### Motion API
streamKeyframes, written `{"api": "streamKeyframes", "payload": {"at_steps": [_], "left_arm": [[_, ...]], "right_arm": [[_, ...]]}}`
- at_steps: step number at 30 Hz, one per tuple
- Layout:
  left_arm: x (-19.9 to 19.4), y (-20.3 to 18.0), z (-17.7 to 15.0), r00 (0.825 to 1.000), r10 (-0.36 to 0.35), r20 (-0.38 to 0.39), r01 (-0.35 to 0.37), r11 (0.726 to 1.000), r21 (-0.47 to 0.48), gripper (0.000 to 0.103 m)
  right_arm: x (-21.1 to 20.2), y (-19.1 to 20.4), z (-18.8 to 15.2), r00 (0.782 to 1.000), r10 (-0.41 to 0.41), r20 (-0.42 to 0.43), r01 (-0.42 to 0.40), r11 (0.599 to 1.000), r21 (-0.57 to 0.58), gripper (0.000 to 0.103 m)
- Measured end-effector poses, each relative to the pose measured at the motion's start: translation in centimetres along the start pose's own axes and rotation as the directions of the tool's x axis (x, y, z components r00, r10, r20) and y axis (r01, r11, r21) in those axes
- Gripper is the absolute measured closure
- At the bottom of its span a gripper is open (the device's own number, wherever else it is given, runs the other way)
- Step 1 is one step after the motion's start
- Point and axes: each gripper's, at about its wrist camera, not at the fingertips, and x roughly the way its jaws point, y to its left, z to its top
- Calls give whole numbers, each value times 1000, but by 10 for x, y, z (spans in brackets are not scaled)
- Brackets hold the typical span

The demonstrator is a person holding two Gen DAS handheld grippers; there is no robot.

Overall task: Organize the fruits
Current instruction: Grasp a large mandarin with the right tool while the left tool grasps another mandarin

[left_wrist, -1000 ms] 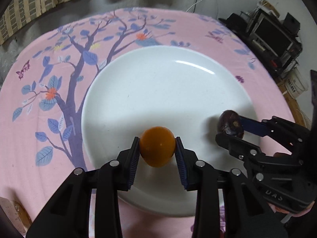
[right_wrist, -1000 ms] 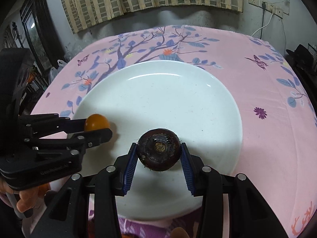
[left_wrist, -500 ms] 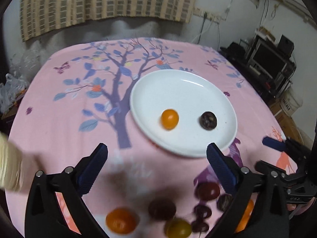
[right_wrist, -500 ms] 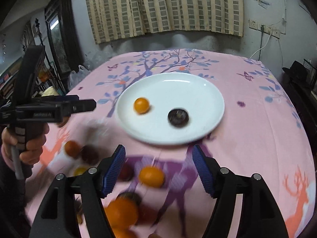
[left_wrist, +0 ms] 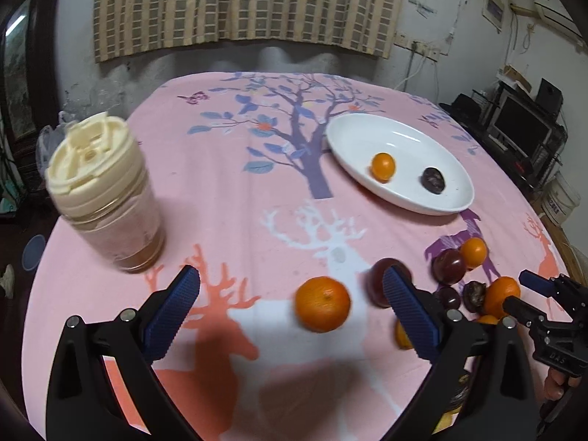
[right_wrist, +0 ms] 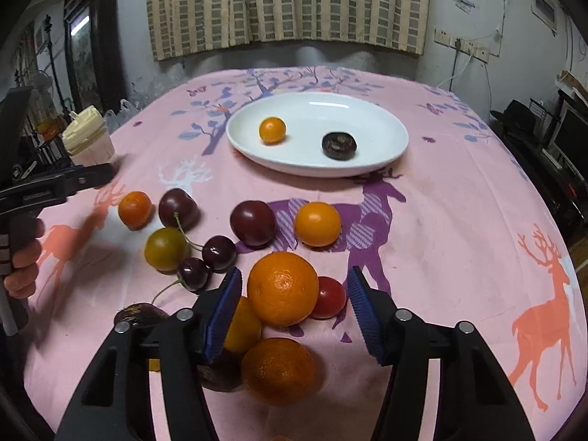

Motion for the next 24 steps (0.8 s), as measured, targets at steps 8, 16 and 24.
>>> {"api": "streamKeyframes", "payload": {"at_steps": [8, 16, 24], "left_arm": [[-6, 4, -12, 1000, 27, 13, -28, 999, 33, 5], [14, -23, -25, 999, -15, -48, 23, 986, 163, 23], [35, -22, -25, 993, -57, -100, 71, 988, 138, 37]], "right_arm": [[13, 9, -1, 999, 13, -35, -14, 999, -30, 60], [-10, -17, 4, 993, 107, 39, -110, 990, 90, 60], [-23, -23, 9, 987, 143, 76, -150, 983, 101, 60]]}}
